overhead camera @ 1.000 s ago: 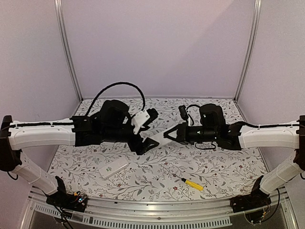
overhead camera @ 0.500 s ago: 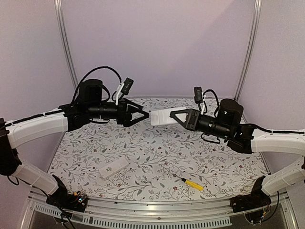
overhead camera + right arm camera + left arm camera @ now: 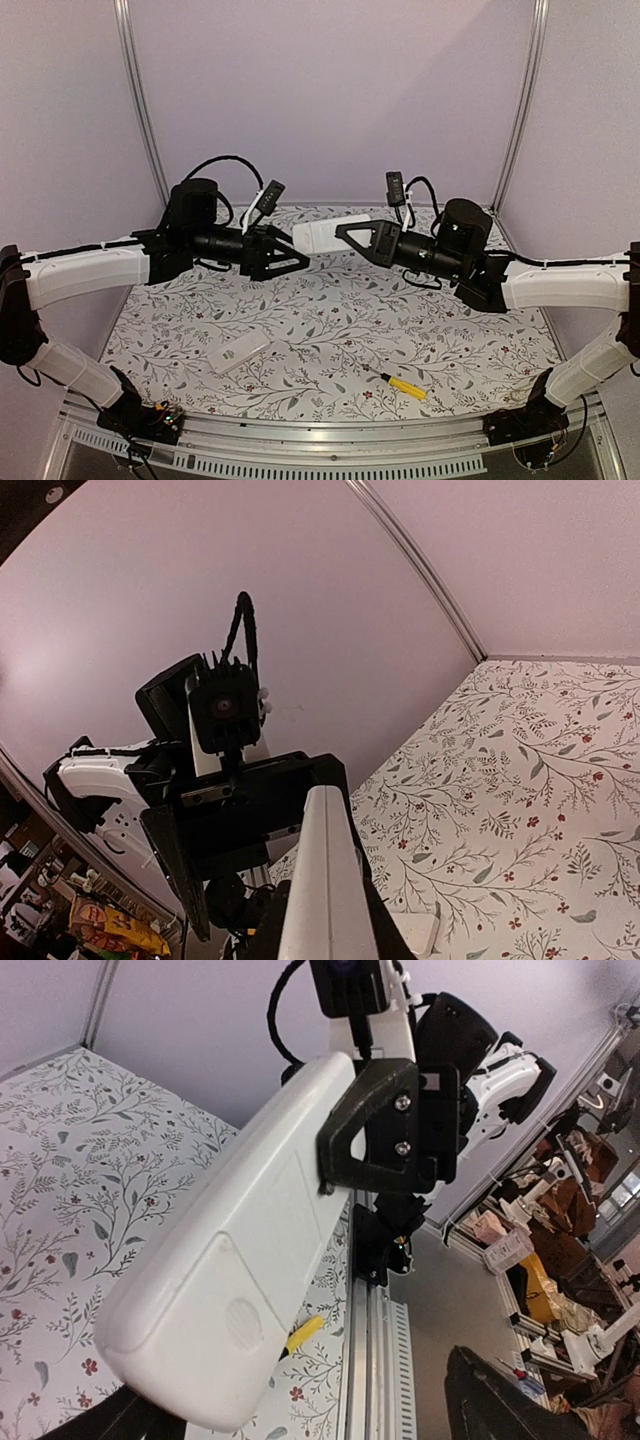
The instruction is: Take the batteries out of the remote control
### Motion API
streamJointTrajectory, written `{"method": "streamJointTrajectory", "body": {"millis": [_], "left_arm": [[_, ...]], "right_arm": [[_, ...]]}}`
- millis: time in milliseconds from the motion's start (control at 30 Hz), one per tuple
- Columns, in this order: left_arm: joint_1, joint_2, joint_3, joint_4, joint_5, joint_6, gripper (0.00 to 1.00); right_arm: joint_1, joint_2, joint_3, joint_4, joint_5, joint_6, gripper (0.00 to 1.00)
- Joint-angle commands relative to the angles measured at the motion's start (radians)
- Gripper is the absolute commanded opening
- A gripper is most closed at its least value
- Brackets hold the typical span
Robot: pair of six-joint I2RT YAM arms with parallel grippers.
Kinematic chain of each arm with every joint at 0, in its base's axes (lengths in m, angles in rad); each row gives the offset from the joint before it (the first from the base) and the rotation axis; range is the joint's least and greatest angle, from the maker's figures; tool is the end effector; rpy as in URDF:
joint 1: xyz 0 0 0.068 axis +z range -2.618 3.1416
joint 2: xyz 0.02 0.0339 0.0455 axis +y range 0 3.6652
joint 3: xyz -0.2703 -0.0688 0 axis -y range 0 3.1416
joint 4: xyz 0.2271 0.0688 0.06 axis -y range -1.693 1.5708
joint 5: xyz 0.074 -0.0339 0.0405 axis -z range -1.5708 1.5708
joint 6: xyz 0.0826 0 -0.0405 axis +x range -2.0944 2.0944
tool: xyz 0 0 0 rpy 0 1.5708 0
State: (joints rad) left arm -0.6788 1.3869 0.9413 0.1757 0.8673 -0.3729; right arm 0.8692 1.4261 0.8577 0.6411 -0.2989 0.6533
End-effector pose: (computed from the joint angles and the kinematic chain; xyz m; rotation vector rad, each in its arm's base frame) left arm 0.2128 -0.2526 0.3015 0.9561 1.7851 -1.4943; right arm 0.2120 0.2886 0.3204 -0.4465 1.6230 1.4139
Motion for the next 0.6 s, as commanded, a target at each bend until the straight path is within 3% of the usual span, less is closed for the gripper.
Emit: {"method": "streamJointTrajectory", "body": {"millis": [0, 333, 433, 567], "left_arm": [[0.037, -0.015, -0.025, 0.069, 0.033, -0.051, 0.85], [0.078, 0.006, -0.034, 0.079, 0.005, -0.086, 0.66], [0.083, 0.012, -0.038, 0.081, 0.003, -0.089, 0.56], [0.084, 0.028, -0.038, 0.098, 0.031, -0.107, 0.54]], "right_arm": [[-0.001, 0.012, 0.029, 0.043, -0.034, -0.019, 0.0], [0.011, 0.02, 0.024, 0.018, -0.069, -0.024, 0.0], [0.013, 0.025, 0.024, 0.01, -0.079, -0.024, 0.0], [0.013, 0.029, 0.026, 0.001, -0.079, -0.023, 0.0]]}}
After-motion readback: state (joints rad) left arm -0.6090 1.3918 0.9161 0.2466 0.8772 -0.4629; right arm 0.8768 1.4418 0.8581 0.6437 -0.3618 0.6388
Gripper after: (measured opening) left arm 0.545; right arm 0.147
